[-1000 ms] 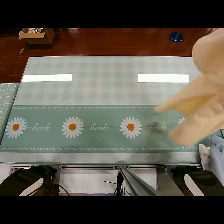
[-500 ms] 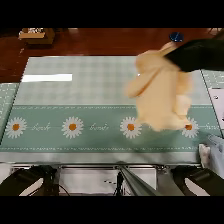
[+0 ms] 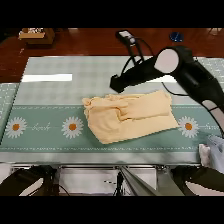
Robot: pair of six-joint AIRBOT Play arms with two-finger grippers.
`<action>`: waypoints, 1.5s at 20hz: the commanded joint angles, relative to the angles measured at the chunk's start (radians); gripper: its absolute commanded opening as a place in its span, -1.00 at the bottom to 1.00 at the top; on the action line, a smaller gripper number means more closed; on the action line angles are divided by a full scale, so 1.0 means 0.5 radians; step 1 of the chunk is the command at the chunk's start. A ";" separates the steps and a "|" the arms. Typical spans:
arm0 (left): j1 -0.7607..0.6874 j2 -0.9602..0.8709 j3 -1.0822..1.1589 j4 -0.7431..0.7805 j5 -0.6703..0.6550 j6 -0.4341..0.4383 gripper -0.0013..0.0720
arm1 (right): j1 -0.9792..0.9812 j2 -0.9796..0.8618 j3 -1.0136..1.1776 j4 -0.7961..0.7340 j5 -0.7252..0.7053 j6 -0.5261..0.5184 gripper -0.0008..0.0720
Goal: Fold the shirts.
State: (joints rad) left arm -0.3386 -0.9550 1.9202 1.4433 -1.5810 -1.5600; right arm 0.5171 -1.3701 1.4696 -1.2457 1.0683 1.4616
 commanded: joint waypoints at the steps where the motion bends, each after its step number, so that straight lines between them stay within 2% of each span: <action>1: -0.002 -0.007 -0.277 0.001 -0.025 0.024 0.70 | -0.302 0.147 0.002 -0.346 0.252 -0.072 0.56; 3: -0.001 -0.007 -0.604 0.000 -0.009 0.066 0.70 | -0.577 0.294 0.002 -0.723 0.430 -0.108 0.56; 4: -0.001 -0.005 -0.803 -0.007 0.034 0.066 0.70 | -0.754 0.352 -0.005 -0.790 0.460 -0.094 0.56; 8: 0.008 -0.005 -1.569 -0.060 0.344 0.150 0.70 | -1.511 0.429 -0.112 -0.359 0.455 -0.092 0.52; 10: 0.060 -0.005 -1.901 -0.108 0.610 0.160 0.56 | -1.790 0.429 -0.240 -0.077 0.440 -0.136 0.52; 12: 0.169 -0.021 -2.127 -0.337 0.797 0.218 0.55 | -1.942 0.429 -0.385 0.097 0.427 -0.199 0.52; 16: 0.439 -0.202 -2.355 -0.900 0.895 0.565 0.56 | -1.975 0.429 -0.635 0.158 0.359 -0.285 0.52; 19: 0.603 -0.427 -2.376 -1.156 0.899 0.726 0.56 | -1.975 0.425 -0.732 0.191 0.333 -0.336 0.52; 22: 0.641 -0.671 -2.373 -1.355 0.958 0.843 0.56 | -1.975 0.425 -0.744 0.192 0.313 -0.354 0.52; 25: 0.626 -0.897 -2.371 -1.771 0.965 1.092 0.56 | -1.975 0.425 -0.744 0.192 0.324 -0.353 0.52; 29: 0.607 -1.154 -2.370 -2.059 1.009 1.160 0.54 | -1.975 0.425 -0.744 0.194 0.359 -0.353 0.52; 30: 0.605 -1.200 -2.364 -2.082 1.007 1.160 0.45 | -1.975 0.425 -0.744 0.193 0.371 -0.353 0.52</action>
State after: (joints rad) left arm -0.0334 -1.4738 0.7361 0.5190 -1.0859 -1.0206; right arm -0.4702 -1.1572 1.0988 -1.1519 1.2381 1.2861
